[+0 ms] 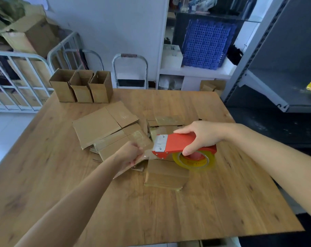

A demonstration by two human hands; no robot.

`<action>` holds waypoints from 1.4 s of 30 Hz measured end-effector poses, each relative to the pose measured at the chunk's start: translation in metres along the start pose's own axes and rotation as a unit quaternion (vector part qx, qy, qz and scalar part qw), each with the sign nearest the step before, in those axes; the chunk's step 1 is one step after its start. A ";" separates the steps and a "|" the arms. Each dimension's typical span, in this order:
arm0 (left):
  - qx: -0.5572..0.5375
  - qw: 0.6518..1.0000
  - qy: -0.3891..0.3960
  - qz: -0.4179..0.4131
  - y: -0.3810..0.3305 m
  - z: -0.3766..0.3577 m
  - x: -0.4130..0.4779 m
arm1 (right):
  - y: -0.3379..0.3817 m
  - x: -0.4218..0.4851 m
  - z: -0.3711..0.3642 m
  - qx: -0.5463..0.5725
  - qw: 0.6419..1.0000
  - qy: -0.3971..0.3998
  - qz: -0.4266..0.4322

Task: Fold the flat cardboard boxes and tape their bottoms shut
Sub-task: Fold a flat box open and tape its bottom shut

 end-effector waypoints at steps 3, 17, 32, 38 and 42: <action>-0.020 1.000 0.022 0.006 0.009 -0.010 0.005 | 0.001 0.001 -0.002 -0.003 1.000 0.002 0.001; -0.003 0.993 -0.078 -0.087 0.072 -0.046 0.009 | -0.007 -0.007 0.002 0.012 1.000 -0.018 -0.019; 0.004 0.970 0.150 -0.192 0.015 -0.062 -0.041 | -0.009 -0.004 -0.002 -0.025 0.999 0.017 -0.027; 0.108 0.961 0.092 -0.238 0.001 -0.063 -0.032 | -0.017 -0.003 -0.001 -0.027 0.999 0.018 -0.026; 0.133 0.953 0.059 -0.265 0.003 -0.059 -0.031 | 0.015 0.015 -0.012 -0.045 0.998 0.025 -0.019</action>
Point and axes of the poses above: each hand's wrist, its own x-axis towards the middle knuckle, its own z-axis out of the back of the hand, y = z × x, the point moved 10 cm from there along x, towards the middle knuckle, and after that the axes turned 10 degrees about z, right-handed, at the moved point
